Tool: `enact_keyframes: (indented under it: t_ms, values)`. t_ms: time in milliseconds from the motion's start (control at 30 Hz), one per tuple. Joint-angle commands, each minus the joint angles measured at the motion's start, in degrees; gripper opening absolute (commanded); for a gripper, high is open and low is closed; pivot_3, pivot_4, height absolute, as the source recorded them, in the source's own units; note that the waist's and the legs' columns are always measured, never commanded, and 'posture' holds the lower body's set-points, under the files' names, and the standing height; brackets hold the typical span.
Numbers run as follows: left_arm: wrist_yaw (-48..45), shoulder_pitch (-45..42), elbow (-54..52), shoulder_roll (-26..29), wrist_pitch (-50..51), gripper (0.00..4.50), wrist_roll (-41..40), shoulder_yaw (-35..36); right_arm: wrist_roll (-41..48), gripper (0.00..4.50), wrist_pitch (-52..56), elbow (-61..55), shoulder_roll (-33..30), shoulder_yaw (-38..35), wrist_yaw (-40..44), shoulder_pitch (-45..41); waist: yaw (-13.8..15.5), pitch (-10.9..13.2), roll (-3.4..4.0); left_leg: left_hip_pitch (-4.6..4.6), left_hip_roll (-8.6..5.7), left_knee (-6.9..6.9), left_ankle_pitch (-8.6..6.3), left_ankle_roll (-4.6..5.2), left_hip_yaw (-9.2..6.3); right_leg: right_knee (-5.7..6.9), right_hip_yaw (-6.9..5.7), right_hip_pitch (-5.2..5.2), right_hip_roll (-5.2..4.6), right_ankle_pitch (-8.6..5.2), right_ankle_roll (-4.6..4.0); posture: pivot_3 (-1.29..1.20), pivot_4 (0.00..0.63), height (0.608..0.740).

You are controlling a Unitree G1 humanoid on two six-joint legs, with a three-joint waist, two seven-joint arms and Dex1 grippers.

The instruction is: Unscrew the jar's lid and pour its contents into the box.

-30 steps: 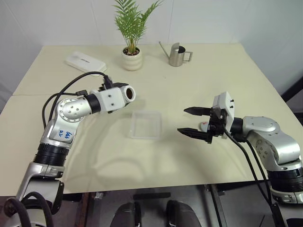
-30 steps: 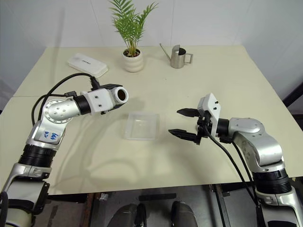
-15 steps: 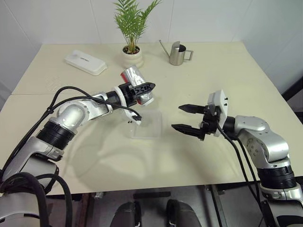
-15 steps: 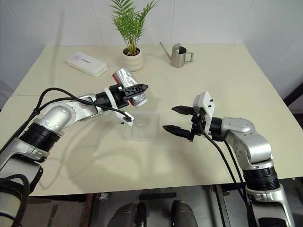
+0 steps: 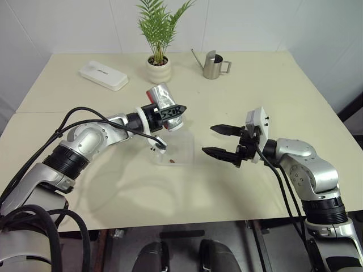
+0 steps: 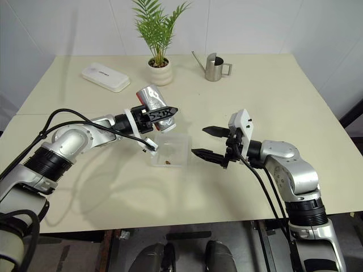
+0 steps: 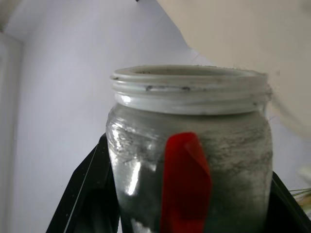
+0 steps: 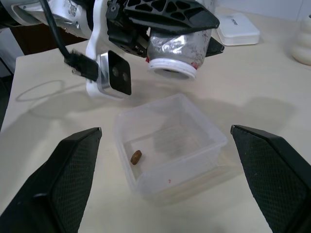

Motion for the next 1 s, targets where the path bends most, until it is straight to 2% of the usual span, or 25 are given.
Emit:
enact_keyframes:
  t_ms: [33,100,133,167,267,400,467,500,533,767,933,1000]
  values:
    - [-8.58,1.31,1.61,0.34,-2.33,2.24,-17.97,9.06,0.06,4.48,-0.92,-1.2,-1.03,-0.57,1.26,-0.12,-0.05,0.0,0.0,0.0,0.01,0.01,0.0,0.0,0.0,0.01,0.0,0.0,0.0,0.0,0.0,0.0,0.15,0.74]
    - [-17.73,3.26,2.68,-0.49,-0.98,2.24,-30.51,13.87,-0.24,4.48,-1.07,-0.94,-1.57,-0.43,2.07,0.01,-0.07,0.0,0.0,0.01,0.01,0.04,0.0,-0.01,0.0,0.02,-0.01,0.0,-0.01,0.0,0.0,0.0,0.15,0.74]
    - [-20.9,4.0,2.79,-0.75,0.0,2.24,-34.26,15.6,-0.34,4.48,-1.14,-0.88,-1.78,-0.35,2.4,0.07,-0.1,0.0,0.0,0.0,0.01,0.07,0.0,0.0,-0.01,0.03,-0.03,0.0,0.0,0.0,0.0,0.0,0.15,0.74]
    - [-27.74,5.53,3.53,-2.12,3.66,2.24,-42.36,18.6,-0.55,4.48,-1.34,-0.71,-1.99,-0.3,2.7,0.1,-0.11,0.0,0.0,0.01,0.01,0.09,0.0,0.0,0.0,0.06,-0.03,0.01,0.0,0.0,0.0,0.0,0.15,0.74]
    - [-38.8,8.57,4.01,-5.4,13.64,2.24,-57.2,26.23,-1.06,4.48,-1.76,-0.06,-2.24,-0.33,3.51,-0.15,-0.16,0.0,0.0,0.06,0.02,0.19,0.01,-0.01,0.01,0.12,-0.04,0.06,0.03,0.0,0.0,0.0,0.15,0.74]
    - [-44.8,10.33,3.72,-9.1,28.62,2.24,-69.16,35.09,-2.31,4.48,-3.02,1.54,-2.51,-0.09,4.98,-0.82,-0.2,-0.01,-0.02,0.07,0.03,0.4,0.01,-0.01,-0.03,0.22,-0.06,0.12,0.09,0.0,0.0,0.0,0.15,0.74]
    - [-44.09,9.66,8.05,-11.31,42.77,2.24,-77.47,43.25,-3.45,4.48,-4.22,3.15,-2.78,0.12,5.9,-1.49,-0.19,-0.03,-0.05,0.04,0.03,0.49,0.0,-0.01,-0.07,0.27,-0.06,0.12,0.08,0.01,0.01,0.0,0.15,0.74]
    - [-42.23,9.66,10.57,-11.91,46.28,2.24,-80.25,46.94,-4.07,4.48,-4.83,3.85,-2.94,0.31,6.38,-1.82,-0.22,-0.04,-0.07,0.04,0.03,0.53,0.0,0.0,-0.08,0.29,-0.05,0.14,0.08,0.01,0.01,0.0,0.15,0.74]
    - [-40.86,9.94,11.94,-12.44,47.56,2.24,-82.4,49.96,-4.42,4.48,-5.27,4.41,-3.02,0.44,6.72,-2.08,-0.4,-0.05,-0.07,0.07,0.03,0.54,0.0,0.0,-0.1,0.32,-0.05,0.17,0.08,0.01,0.02,0.0,0.15,0.74]
    - [-36.45,11.89,20.33,-11.88,39.66,2.24,-83.04,54.32,-4.76,4.48,-6.23,5.69,-2.83,0.51,7.31,-2.76,-0.04,-0.13,-0.24,0.09,0.01,0.5,-0.01,-0.02,-0.15,0.31,-0.06,0.19,0.05,0.01,0.02,0.0,0.15,0.74]
    - [-36.92,16.66,21.62,-14.08,26.84,2.24,-85.41,57.38,-4.67,4.48,-6.2,5.24,-2.51,0.3,6.69,-2.61,-0.16,-0.17,-0.29,0.11,-0.03,0.49,-0.05,-0.04,-0.16,0.29,-0.04,0.19,-0.04,0.02,0.02,0.0,0.15,0.74]
    - [-38.95,18.08,21.84,-14.89,24.91,2.24,-87.74,58.74,-4.64,4.48,-6.13,5.0,-2.4,0.23,6.43,-2.48,-0.16,-0.17,-0.3,0.11,0.01,0.48,-0.07,-0.08,-0.17,0.28,-0.04,0.18,-0.04,0.02,0.01,0.0,0.15,0.74]
